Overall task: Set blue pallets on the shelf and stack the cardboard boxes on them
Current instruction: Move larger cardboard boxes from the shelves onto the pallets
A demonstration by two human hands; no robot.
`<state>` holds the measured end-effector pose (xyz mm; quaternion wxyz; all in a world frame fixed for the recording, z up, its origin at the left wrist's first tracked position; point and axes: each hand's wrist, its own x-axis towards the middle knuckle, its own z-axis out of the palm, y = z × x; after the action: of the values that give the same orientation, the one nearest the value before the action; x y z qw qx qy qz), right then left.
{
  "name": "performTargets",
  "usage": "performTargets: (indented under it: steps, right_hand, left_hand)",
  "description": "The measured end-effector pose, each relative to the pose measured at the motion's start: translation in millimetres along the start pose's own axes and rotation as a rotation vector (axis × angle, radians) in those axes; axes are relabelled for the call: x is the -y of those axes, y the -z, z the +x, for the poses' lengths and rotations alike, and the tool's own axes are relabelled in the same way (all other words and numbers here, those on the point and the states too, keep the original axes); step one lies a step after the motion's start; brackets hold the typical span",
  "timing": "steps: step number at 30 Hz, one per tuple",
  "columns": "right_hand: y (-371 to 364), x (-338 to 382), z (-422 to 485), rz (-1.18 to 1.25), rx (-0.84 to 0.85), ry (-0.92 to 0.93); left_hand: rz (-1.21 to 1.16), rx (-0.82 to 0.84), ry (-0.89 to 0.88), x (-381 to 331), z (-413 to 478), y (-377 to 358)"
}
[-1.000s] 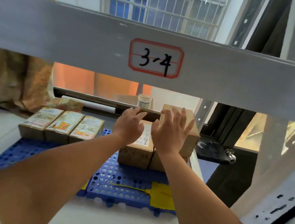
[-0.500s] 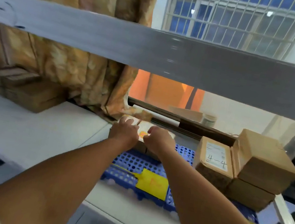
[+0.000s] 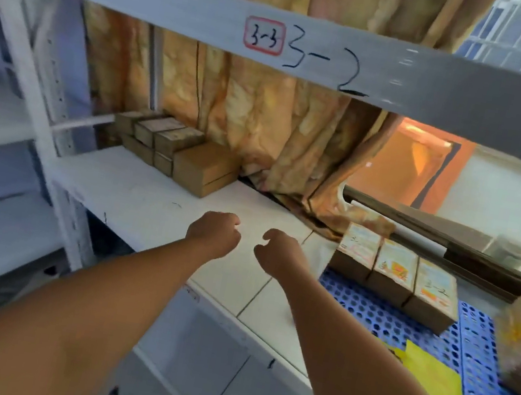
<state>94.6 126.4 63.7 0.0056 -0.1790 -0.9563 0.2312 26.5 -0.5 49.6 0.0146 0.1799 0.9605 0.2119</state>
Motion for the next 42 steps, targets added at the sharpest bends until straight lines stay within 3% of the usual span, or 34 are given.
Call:
performTargets:
  steps: [8, 19, 25, 33, 42]
  right_hand:
    - [-45, 78, 53, -0.012, 0.054, 0.039]
    - [-78, 129, 194, 0.115, 0.074, 0.02]
    - [-89, 154, 252, -0.021, 0.062, 0.02]
    - [-104, 162, 284, -0.001, 0.079, -0.071]
    - [-119, 187, 280, 0.099, -0.005, -0.23]
  left_hand:
    - [-0.047, 0.012, 0.091, 83, 34, 30]
    - [-0.053, 0.012, 0.236, 127, 153, 46]
    - [-0.1, 0.055, 0.265, 161, 207, 57]
    - [-0.241, 0.111, 0.171, 193, 264, 76]
    - [-0.508, 0.353, 0.135, 227, 296, 59]
